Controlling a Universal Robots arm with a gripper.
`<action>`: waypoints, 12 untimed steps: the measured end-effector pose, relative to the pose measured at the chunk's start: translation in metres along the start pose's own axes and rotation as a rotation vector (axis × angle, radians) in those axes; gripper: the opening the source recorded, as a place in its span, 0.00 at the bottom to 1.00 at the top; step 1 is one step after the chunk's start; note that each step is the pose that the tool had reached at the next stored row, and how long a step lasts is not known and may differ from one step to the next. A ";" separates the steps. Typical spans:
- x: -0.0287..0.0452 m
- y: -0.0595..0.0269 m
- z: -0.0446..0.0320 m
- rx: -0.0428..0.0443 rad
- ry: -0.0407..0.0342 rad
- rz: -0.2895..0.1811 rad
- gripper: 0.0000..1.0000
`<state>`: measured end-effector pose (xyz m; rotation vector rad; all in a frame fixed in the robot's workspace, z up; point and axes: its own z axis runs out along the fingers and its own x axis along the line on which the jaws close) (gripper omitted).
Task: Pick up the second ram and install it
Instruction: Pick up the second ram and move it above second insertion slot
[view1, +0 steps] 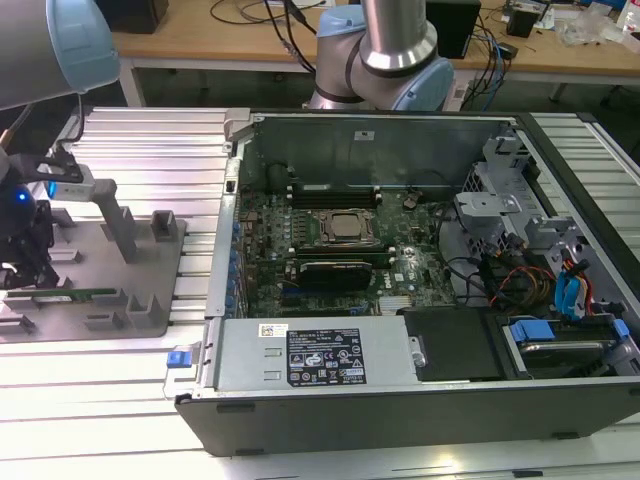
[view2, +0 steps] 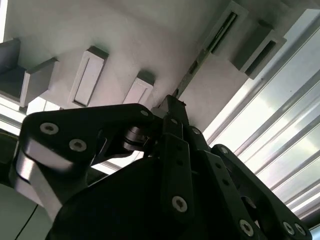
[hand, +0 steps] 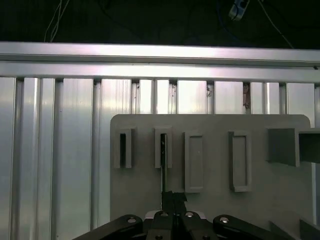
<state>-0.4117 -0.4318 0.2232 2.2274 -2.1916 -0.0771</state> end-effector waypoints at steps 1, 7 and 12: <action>0.0002 0.0004 0.0006 0.0000 0.0000 -0.001 0.08; 0.0003 0.0008 0.0011 0.0000 0.0001 -0.002 0.09; 0.0004 0.0008 0.0014 0.0000 0.0001 -0.003 0.34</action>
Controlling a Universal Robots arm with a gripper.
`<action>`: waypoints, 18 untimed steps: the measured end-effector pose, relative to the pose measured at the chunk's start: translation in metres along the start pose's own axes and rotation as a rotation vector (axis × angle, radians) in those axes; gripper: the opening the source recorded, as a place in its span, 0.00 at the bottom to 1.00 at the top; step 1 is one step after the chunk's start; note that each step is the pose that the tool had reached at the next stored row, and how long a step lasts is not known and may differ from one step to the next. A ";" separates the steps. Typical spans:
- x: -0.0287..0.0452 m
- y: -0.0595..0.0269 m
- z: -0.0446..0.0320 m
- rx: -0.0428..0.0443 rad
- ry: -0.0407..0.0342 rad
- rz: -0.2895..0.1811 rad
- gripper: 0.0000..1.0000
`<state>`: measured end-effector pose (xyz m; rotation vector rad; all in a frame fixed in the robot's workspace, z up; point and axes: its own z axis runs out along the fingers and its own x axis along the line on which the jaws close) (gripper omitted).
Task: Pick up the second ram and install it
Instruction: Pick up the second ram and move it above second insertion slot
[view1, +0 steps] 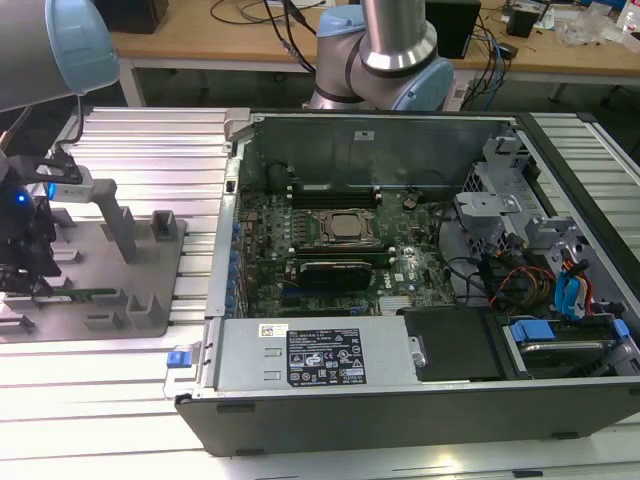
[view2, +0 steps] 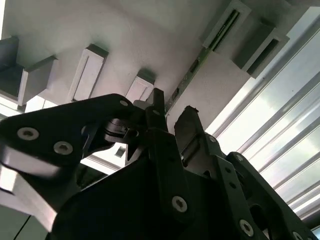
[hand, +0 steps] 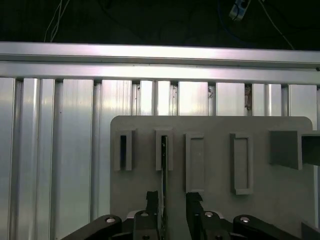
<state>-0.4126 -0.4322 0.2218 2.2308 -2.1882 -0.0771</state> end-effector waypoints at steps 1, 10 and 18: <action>0.0001 0.0003 0.0017 -0.0004 0.0006 -0.009 0.34; 0.0003 0.0008 0.0143 -0.0014 0.0035 -0.051 0.34; 0.0015 0.0009 0.0144 -0.0014 0.0035 -0.051 0.25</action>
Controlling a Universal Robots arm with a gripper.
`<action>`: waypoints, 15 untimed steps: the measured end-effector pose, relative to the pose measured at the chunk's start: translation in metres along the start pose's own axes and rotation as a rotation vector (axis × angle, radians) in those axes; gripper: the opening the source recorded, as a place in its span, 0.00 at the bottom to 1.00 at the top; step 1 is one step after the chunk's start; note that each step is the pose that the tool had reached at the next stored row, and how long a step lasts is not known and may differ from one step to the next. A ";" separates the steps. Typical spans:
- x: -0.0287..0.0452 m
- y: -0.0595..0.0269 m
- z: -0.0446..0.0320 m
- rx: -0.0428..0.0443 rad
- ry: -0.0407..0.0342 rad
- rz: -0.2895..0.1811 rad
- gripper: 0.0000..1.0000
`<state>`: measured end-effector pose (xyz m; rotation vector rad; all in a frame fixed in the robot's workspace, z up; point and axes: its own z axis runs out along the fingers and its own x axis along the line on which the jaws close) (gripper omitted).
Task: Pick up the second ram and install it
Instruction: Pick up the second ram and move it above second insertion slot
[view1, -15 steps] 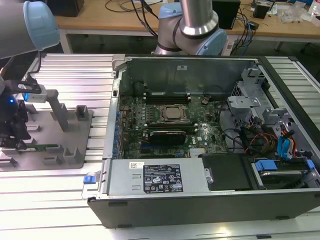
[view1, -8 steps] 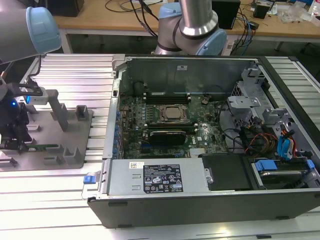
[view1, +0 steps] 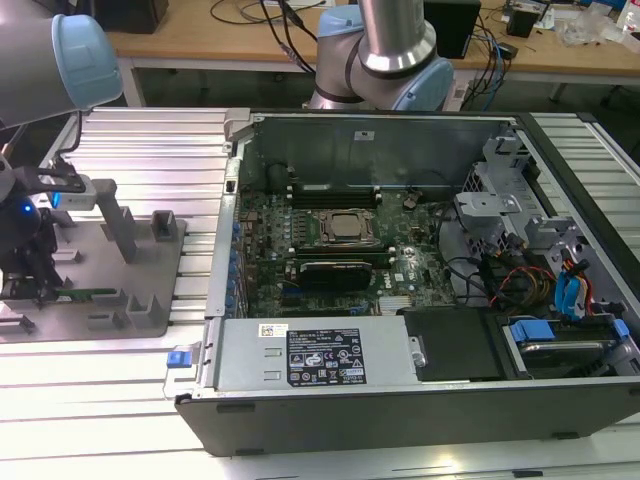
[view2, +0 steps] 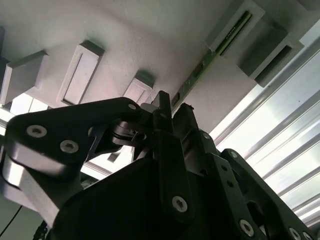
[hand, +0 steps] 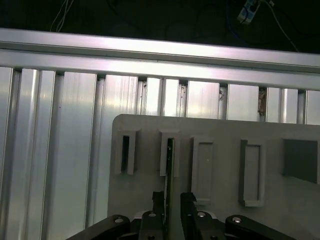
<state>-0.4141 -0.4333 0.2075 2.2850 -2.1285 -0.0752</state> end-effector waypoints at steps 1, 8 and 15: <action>0.0001 -0.0001 0.0000 0.0000 0.0000 0.000 0.25; 0.0002 0.0000 0.0000 0.0000 0.0000 0.000 0.09; 0.0004 0.0000 0.0000 0.0005 -0.0010 0.024 0.09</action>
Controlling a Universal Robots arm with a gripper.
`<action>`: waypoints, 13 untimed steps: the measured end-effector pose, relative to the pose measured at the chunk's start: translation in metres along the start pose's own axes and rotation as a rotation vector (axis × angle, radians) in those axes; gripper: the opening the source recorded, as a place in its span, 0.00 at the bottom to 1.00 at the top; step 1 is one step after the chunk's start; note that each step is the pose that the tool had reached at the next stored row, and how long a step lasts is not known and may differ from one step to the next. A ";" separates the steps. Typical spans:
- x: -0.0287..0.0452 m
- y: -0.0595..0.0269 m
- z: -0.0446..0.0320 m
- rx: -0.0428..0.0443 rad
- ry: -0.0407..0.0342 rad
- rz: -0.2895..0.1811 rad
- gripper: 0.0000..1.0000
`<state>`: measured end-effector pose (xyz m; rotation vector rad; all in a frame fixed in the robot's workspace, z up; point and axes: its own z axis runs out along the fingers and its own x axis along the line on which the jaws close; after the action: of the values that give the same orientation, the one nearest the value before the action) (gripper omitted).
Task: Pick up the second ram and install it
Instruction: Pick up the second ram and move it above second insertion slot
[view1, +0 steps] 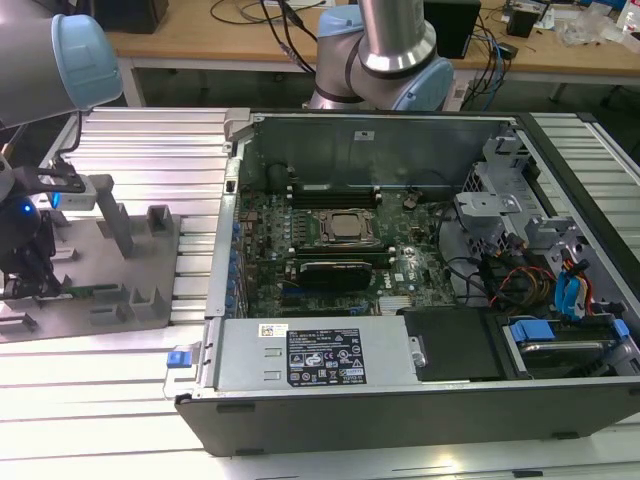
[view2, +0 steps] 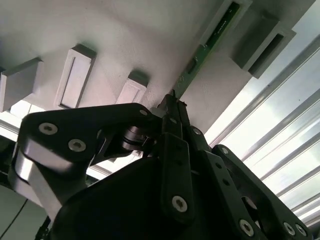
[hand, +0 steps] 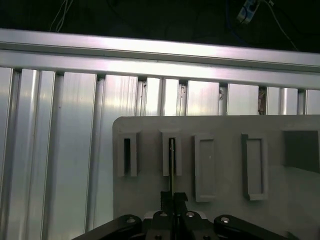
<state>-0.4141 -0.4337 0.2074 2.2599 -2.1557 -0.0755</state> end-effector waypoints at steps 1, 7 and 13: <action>-0.0001 0.0000 0.0002 0.0012 -0.0024 0.050 0.09; 0.0000 0.0000 0.0002 0.0018 -0.0037 0.078 0.09; -0.0002 0.0002 -0.0057 0.0019 -0.0035 0.073 0.09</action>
<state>-0.4140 -0.4337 0.2131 2.1810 -2.2383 -0.0764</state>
